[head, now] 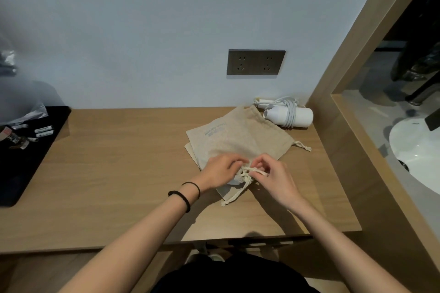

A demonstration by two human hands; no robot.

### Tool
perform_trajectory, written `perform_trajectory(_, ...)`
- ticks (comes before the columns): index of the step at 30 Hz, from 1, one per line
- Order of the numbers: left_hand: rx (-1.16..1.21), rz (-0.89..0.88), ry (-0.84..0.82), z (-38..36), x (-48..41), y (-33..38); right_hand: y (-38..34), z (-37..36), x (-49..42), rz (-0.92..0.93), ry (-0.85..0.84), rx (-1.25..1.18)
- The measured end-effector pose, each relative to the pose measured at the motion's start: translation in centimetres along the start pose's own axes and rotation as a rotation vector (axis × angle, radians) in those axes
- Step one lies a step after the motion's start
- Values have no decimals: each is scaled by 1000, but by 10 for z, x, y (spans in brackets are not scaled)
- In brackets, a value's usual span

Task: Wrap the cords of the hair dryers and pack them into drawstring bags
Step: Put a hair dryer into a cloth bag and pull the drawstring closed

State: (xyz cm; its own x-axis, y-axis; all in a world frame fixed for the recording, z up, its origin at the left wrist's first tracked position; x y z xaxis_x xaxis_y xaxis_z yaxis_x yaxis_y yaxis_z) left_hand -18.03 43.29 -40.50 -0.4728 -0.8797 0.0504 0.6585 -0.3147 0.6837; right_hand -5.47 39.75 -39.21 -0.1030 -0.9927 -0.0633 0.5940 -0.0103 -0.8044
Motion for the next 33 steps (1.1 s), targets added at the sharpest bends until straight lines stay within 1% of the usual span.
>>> perform_trajectory(2, -78, 19, -54, -11, -7, -4, -15, 3, 2, 137, 65, 92)
perform_trajectory(3, -55, 32, -53, -12, -10, -4, -20, 2, 2, 192, 82, 128)
perform_trajectory(5, 84, 69, -51, -12, -14, -6, -25, 3, 1, 249, 116, 167)
perform_trajectory(7, 242, 101, -52, -10, -16, -6, -25, 7, -4, 260, 170, 160)
perform_trajectory(9, 316, 101, -56, -8, -18, -5, -27, 10, -7, 281, 204, 148)
perform_trajectory(13, 377, 86, -79, -4, -22, -3, -27, 16, -11, 263, 244, 101)
perform_trajectory(17, 422, 95, -133, -2, -21, -8, -21, 23, -14, 171, 266, 10)
perform_trajectory(19, 403, 92, -129, 0, -21, -10, -17, 22, -15, 117, 248, -11)
perform_trajectory(22, 349, 49, -81, 5, -22, -8, -12, 22, -14, 64, 229, -35)
perform_trajectory(24, 269, 25, -43, 8, -21, -4, -8, 22, -12, 24, 212, -65)
perform_trajectory(26, 104, 5, 14, 17, -19, -1, -2, 23, -10, -31, 168, -109)
perform_trajectory(29, -346, -144, 141, 39, -10, 13, 7, 29, -5, -118, 89, -213)
perform_trajectory(30, -436, -182, 162, 43, -5, 14, 10, 31, -3, -145, 70, -254)
perform_trajectory(32, -511, -203, 163, 41, 2, 12, 16, 29, 2, -204, 36, -311)
perform_trajectory(33, -501, -192, 145, 37, 5, 9, 20, 27, 4, -240, 21, -331)
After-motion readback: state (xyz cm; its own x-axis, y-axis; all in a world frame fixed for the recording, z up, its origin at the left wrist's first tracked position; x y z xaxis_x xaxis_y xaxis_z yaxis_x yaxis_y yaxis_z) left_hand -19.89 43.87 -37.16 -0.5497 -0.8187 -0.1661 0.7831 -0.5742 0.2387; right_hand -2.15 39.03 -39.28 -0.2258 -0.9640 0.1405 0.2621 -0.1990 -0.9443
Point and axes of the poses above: each hand's wrist, its own x-axis away from the middle knuckle, its own z-axis out of the back of the hand, y = z × x, the point moved 9 cm from there along -x, towards the middle knuckle, and after that the axes turned 7 degrees about y, right-handed, at the moved point
